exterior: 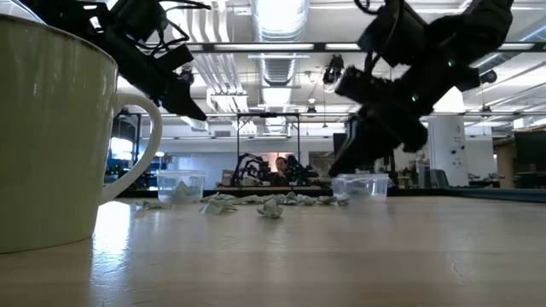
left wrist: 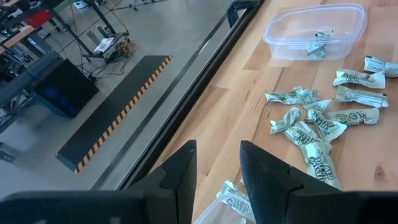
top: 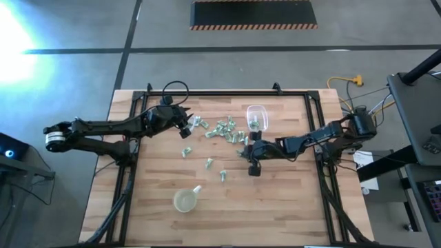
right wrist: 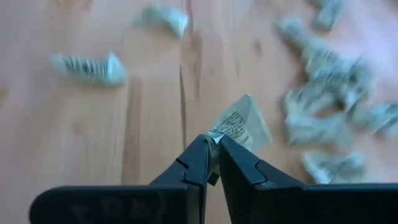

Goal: Pick and place items into bin
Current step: Put the green stevia packet into the rectangular transparent bin

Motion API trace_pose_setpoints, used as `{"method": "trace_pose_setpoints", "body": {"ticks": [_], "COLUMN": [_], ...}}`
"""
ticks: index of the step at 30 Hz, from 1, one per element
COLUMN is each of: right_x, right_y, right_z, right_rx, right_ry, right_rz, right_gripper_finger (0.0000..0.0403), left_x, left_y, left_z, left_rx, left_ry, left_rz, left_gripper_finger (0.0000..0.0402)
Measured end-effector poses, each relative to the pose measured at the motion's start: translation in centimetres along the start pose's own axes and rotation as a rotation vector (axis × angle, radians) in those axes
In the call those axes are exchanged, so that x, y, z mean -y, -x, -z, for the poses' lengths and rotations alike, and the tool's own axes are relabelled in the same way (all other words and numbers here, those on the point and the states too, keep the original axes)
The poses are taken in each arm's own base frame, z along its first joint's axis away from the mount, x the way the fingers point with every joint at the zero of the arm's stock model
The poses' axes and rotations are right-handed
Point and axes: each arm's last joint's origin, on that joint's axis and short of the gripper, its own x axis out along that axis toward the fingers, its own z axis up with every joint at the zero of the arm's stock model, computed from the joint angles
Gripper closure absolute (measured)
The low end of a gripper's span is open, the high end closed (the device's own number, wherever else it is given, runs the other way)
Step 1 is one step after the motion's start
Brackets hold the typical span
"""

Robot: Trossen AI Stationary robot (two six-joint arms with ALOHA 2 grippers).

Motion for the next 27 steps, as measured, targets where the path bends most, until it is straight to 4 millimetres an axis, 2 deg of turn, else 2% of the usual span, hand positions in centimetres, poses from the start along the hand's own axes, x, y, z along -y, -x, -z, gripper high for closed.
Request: {"method": "trace_pose_setpoints", "body": {"ticks": [4, 8, 11, 15, 21, 27], "right_x": [0.6, 2.2, 3.8, 6.2, 8.7, 10.1], "right_y": [1.6, 3.7, 5.2, 6.8, 7.0, 5.7], "right_z": [-1.7, -2.7, -3.2, -3.6, -3.2, -2.2], "right_rx": [0.046, -0.004, -0.017, 0.029, 0.026, -0.024], "right_ry": [0.064, 0.092, 0.059, -0.053, -0.178, -0.247], "right_rz": [0.061, 0.305, 0.456, 0.529, 0.545, 0.501], "right_gripper_finger": [0.0376, 0.0376, 0.0376, 0.0376, 0.0376, 0.0376], "left_x": [0.0, 0.0, 0.0, 0.0, 0.0, 0.1], "left_y": [0.0, 0.0, 0.0, 0.0, 0.0, 0.0], "left_z": [0.0, 0.0, 0.0, 0.0, 0.0, 0.0], "left_rx": [0.000, -0.001, -0.001, 0.001, 0.000, 0.002], "left_ry": [0.000, 0.000, -0.001, -0.001, -0.001, -0.002], "left_rz": [0.000, 0.000, 0.000, 0.001, 0.002, 0.005], "left_gripper_finger": [0.0294, 0.0294, 0.0294, 0.0294, 0.0294, 0.0294]}}
